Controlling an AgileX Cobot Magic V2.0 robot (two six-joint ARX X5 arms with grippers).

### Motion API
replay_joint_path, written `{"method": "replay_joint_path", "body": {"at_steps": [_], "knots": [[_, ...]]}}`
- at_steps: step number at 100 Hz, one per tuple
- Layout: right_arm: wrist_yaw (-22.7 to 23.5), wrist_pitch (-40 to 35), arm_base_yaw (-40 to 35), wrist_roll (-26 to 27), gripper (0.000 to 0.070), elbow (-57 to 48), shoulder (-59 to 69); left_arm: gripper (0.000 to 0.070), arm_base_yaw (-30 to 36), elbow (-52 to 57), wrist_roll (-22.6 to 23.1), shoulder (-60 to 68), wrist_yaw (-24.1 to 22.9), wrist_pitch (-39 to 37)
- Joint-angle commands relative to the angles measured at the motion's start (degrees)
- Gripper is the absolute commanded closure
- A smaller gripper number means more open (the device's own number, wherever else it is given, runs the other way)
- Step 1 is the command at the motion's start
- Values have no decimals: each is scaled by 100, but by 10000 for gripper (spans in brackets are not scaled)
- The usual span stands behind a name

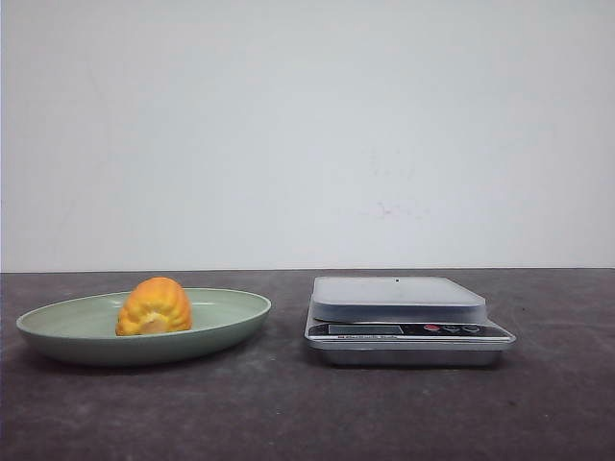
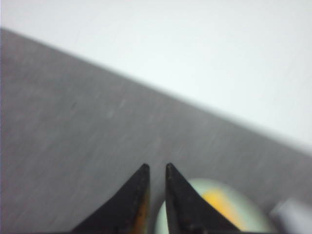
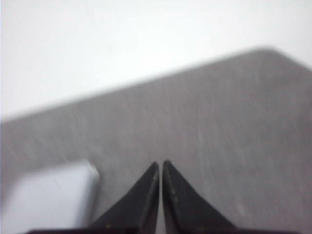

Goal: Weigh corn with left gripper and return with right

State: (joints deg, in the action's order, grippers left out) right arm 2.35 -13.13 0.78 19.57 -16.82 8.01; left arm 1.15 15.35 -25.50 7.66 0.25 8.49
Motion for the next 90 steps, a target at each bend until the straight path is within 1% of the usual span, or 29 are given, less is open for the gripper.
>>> {"method": "replay_joint_path", "body": {"at_steps": [1, 11, 14, 16, 19, 23, 25, 27, 29, 31, 32, 35, 42, 46, 55, 67, 81, 85, 90], "knots": [[46, -74, -7, 201, 697, -522, 452, 685, 2, 577, -319, 409, 22, 52], [195, -404, -7, -20, 697, -1246, 1086, 683, 4, 1399, 72, 1023, 26, 382], [258, -518, -7, -70, 683, -1436, 1231, 650, 4, 1611, 192, 1165, 55, 459], [273, -588, -7, -83, 661, -1543, 1307, 598, 4, 1740, 251, 1248, 98, 511], [297, -706, -7, -103, 582, -1700, 1412, 488, 4, 1915, 306, 1357, 153, 564], [348, -811, -7, -153, 419, -1864, 1530, 324, 4, 2107, 391, 1482, 186, 608], [387, -835, -7, -199, 332, -1928, 1582, 254, 4, 2188, 409, 1534, 195, 623], [424, -859, -7, -236, 250, -1985, 1624, 202, 4, 2262, 409, 1580, 221, 643], [476, -887, -13, -271, 182, -2037, 1657, 176, 4, 2330, 411, 1622, 264, 664], [520, -911, -17, -304, 142, -2083, 1679, 182, 4, 2391, 417, 1661, 308, 695], [531, -925, -20, -317, 135, -2105, 1687, 188, 4, 2422, 420, 1679, 332, 710], [570, -970, -33, -317, 138, -2168, 1714, 207, 11, 2505, 422, 1735, 417, 758], [688, -1073, -66, -339, 150, -2288, 1757, 287, 77, 2695, 481, 1915, 605, 896], [693, -1154, -98, -343, 156, -2354, 1786, 308, 162, 2793, 511, 2063, 634, 914], [752, -1366, -160, -374, 155, -2500, 1843, 307, 452, 3073, 527, 2551, 645, 901], [1008, -1672, -212, -376, 154, -2734, 1956, 307, 964, 3530, 601, 3486, 577, 1016], [1036, -2052, -221, -494, 145, -3023, 2144, 303, 1451, 3917, 595, 4743, 511, 1161], [1040, -2138, -221, -501, 131, -3086, 2181, 287, 1576, 3967, 568, 5090, 494, 1165], [1108, -2225, -221, -505, 121, -3145, 2212, 228, 1720, 3982, 479, 5493, 372, 1163]]}}
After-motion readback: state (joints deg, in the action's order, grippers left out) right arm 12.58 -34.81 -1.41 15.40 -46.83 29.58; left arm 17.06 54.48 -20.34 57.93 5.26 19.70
